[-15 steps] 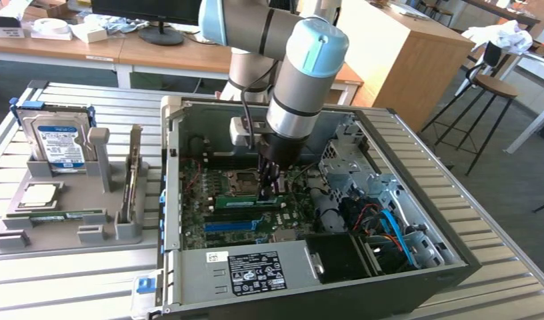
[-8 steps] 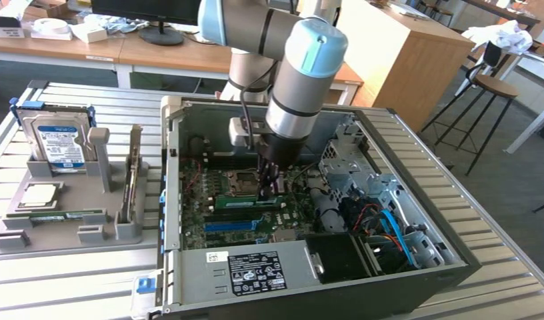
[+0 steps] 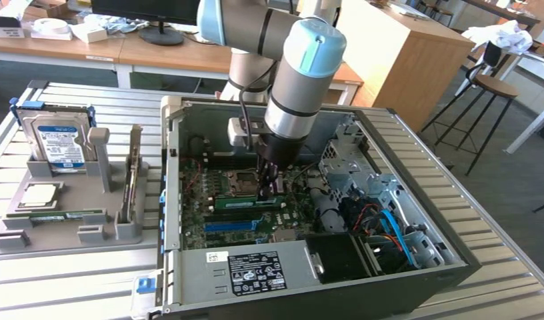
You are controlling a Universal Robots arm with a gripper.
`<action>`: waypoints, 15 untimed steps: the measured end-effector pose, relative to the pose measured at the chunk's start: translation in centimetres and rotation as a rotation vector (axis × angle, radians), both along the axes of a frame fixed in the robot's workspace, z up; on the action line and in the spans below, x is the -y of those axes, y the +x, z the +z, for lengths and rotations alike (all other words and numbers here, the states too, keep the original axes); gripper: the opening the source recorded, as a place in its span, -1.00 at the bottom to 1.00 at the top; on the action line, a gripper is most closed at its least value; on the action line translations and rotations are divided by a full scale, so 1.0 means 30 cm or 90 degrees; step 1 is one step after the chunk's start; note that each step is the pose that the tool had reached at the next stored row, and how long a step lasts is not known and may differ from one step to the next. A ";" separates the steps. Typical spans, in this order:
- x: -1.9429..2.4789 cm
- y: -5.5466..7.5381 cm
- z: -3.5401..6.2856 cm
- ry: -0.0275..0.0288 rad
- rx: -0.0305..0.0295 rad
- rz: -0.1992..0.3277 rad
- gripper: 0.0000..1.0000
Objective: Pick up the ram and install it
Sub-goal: 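Insert the ram into the slot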
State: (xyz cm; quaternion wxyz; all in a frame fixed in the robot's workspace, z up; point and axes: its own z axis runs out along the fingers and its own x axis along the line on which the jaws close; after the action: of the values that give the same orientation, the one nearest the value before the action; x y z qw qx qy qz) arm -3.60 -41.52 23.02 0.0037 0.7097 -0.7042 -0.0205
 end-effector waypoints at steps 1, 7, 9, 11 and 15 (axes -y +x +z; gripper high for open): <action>0.000 0.000 0.000 0.0000 0.0000 0.000 -0.77; 0.000 0.000 0.000 0.0000 0.0000 0.000 -0.77; 0.000 0.000 0.000 0.0000 0.0000 0.000 -0.77; 0.000 0.000 0.000 0.0000 -0.0002 0.000 -0.76; 0.000 0.000 0.000 0.0000 0.0000 0.000 -0.62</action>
State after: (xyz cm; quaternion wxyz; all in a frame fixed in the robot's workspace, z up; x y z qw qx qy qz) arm -3.61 -41.52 23.02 0.0037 0.7096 -0.7043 -0.0205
